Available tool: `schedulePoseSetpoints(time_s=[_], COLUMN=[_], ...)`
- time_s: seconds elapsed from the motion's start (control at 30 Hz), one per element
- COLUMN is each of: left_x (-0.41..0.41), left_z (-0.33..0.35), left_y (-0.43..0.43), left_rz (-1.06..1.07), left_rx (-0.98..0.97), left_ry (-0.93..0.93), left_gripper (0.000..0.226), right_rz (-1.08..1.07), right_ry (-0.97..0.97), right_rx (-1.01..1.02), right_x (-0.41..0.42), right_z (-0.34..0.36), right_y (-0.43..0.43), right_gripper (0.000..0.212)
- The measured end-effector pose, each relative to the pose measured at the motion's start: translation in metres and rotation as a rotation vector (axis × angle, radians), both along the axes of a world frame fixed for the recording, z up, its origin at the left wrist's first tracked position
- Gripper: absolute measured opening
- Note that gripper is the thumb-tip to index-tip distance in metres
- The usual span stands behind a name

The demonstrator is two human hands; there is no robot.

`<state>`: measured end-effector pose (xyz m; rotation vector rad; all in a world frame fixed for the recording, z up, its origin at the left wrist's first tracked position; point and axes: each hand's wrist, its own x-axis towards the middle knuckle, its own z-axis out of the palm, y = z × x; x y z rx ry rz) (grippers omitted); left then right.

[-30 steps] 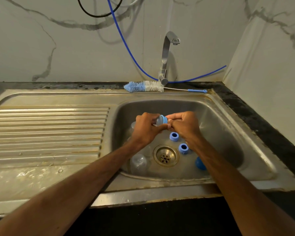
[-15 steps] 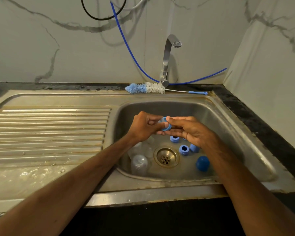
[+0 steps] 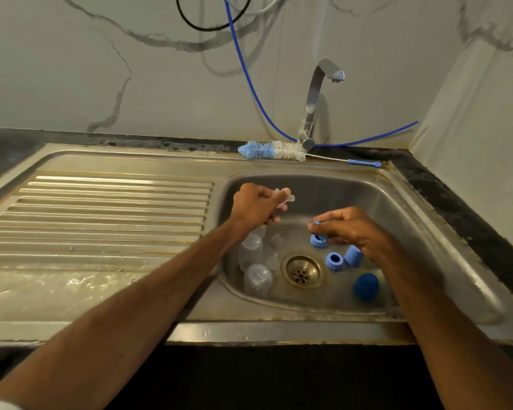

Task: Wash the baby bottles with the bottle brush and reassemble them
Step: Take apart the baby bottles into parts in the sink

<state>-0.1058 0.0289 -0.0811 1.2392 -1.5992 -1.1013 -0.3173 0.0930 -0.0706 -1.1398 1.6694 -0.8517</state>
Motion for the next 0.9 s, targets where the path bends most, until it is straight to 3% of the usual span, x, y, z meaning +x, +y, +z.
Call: schedulePoseSetpoints(time_s=[0.23,0.33,0.47,0.67,0.8,0.9], left_x=[-0.004,-0.006,-0.012,-0.02,-0.022,-0.021], left_z=[-0.006,-0.007,-0.012,-0.015,-0.017,-0.016], left_y=[-0.003,-0.001,0.0,0.008,0.009,0.011], left_rz=[-0.072,-0.126,-0.207,-0.264,-0.285,-0.295], left_rx=[0.196,0.226,0.233,0.222,0.219,0.202], left_ry=[0.238,0.233,0.215,0.14,0.112,0.083], left_gripper=[0.034,0.031,0.032,0.026,0.027,0.027], right_rz=[0.043,0.011,0.018,-0.015,0.056,0.17], right_ry=[0.009,-0.022,0.09,0.188,0.383,0.607], right_rx=[0.089,0.055,0.06,0.294,0.528,0.564], right_x=[-0.002,-0.008,-0.019,-0.025,-0.024,-0.027], right_z=[-0.005,-0.002,-0.007,-0.023,-0.05,-0.063], right_y=[-0.002,-0.005,-0.004,-0.005,-0.008,-0.013], right_gripper=[0.035,0.035,0.038,0.022,0.02,0.043])
